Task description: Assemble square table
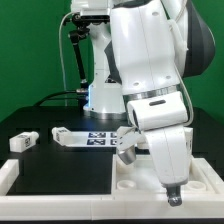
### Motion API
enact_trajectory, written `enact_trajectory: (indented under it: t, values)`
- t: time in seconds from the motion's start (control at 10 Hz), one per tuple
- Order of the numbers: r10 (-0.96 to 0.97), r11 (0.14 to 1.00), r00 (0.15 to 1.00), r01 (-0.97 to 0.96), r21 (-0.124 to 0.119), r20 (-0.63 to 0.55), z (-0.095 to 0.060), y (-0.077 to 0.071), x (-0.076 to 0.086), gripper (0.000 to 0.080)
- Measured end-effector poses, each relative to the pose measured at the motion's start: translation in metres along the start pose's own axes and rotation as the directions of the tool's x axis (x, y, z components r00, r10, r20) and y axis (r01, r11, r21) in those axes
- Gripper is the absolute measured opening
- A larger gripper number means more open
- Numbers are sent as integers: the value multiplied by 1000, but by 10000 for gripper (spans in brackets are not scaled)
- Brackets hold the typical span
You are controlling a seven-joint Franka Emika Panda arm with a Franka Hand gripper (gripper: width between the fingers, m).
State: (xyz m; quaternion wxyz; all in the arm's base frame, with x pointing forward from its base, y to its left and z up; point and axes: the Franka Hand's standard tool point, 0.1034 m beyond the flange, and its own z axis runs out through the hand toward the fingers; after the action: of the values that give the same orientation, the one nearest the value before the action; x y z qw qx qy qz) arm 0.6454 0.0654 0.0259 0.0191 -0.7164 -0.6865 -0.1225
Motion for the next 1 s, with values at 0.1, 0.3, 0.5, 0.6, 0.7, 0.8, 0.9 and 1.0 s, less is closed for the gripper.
enact_trajectory:
  t: [0.1, 0.3, 0.5, 0.6, 0.7, 0.8, 0.9, 1.0]
  values:
    - [5, 1000, 1000, -5, -7, 8, -11, 0, -5, 649]
    - [44, 999, 998, -43, -16, 38, -55, -9, -11, 649]
    - [57, 998, 996, -55, -40, 63, -94, -12, -25, 649]
    - [182, 983, 982, -179, -48, 58, -97, -15, -24, 649]
    - [217, 976, 975, -214, -46, 56, -95, -16, -24, 649]
    - [312, 949, 949, -310, -51, 51, -94, -16, -24, 649]
    - [388, 921, 921, -385, -55, 47, -94, -16, -24, 649]
    - [451, 892, 891, -449, -58, 43, -94, -16, -24, 649]
